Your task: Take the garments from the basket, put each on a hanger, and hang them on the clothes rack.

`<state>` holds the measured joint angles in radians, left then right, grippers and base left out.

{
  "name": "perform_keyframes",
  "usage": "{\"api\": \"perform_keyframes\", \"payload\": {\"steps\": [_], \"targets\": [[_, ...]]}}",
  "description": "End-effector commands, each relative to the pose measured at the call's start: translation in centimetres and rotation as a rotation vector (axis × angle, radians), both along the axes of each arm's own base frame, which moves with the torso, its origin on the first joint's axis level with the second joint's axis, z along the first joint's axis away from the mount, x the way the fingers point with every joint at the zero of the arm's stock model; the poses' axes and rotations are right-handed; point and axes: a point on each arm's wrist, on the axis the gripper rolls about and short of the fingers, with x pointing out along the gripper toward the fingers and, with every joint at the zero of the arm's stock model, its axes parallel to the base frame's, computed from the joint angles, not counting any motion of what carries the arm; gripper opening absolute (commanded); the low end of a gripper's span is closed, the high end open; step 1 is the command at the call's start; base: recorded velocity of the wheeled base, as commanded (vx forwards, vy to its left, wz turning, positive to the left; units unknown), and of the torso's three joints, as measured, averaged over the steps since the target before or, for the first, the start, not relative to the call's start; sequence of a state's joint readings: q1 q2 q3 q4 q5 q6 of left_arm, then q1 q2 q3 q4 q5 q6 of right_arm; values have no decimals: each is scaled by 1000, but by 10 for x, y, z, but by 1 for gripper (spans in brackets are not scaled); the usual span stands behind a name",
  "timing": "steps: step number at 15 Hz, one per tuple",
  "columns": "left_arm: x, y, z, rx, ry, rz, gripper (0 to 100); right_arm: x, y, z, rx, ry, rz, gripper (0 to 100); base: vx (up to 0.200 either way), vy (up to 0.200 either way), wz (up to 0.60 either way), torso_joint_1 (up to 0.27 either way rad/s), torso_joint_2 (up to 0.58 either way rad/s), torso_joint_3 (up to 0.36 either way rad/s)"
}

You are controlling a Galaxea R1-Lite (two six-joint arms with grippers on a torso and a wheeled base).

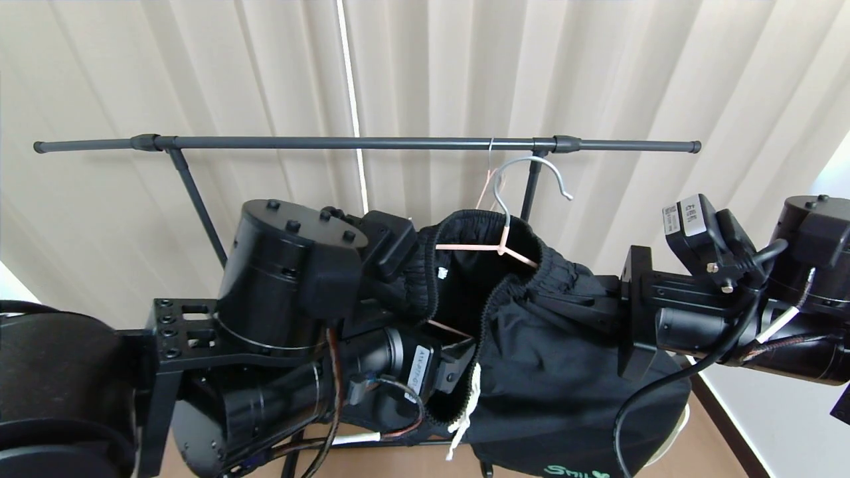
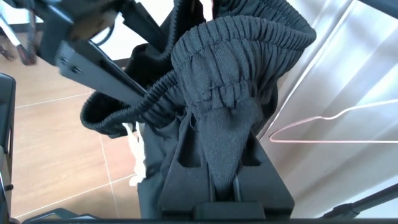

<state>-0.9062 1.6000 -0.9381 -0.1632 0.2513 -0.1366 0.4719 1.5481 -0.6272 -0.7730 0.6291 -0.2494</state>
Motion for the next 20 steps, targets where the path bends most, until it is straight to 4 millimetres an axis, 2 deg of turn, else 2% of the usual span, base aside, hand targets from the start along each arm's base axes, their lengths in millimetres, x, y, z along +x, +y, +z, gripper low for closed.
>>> {"api": "perform_keyframes", "payload": {"steps": [1, 6, 7, 10, 11, 12, 13, 17, 18, 20], "targets": [[-14, 19, 6, -11, -22, -6, 100, 2, 1, -2, -4, 7, -1, 0, 0, 0, 0, 0, 0, 0], [-30, 50, 25, -40, -99, -49, 100, 6, 3, -8, -13, 25, 0, 0, 0, 0, 0, 0, 0, 0], [-33, 61, 30, -37, -130, -36, 100, 6, 3, -8, -13, 28, 11, 0, 0, 0, 0, 0, 0, 0], [-26, 75, 36, 27, -200, -28, 100, 5, 2, -9, -10, 33, 35, 0, 0, 0, 0, 0, 0, 0], [-13, 86, 42, 81, -248, -66, 100, 5, 2, -9, -9, 34, 44, 0, 0, 0, 0, 0, 0, 0], [-6, 93, 49, 105, -272, -85, 100, 5, 2, -9, -8, 34, 46, 0, 0, 0, 0, 0, 0, 0], [10, 95, 54, 155, -261, -129, 100, 4, 1, -11, -11, 40, 47, 0, 0, 0, 0, 0, 0, 0], [62, 86, 71, 140, -215, -336, 100, 4, 2, -13, 3, 26, 84, 0, 0, 0, 0, 0, 0, 0], [66, 86, 72, 132, -209, -366, 100, 4, 2, -14, 3, 26, 85, 0, 0, 0, 0, 0, 0, 0], [91, 87, 77, 89, -154, -559, 100, 5, 2, -15, 2, 27, 85, 0, 0, 0, 0, 0, 0, 0]]}}
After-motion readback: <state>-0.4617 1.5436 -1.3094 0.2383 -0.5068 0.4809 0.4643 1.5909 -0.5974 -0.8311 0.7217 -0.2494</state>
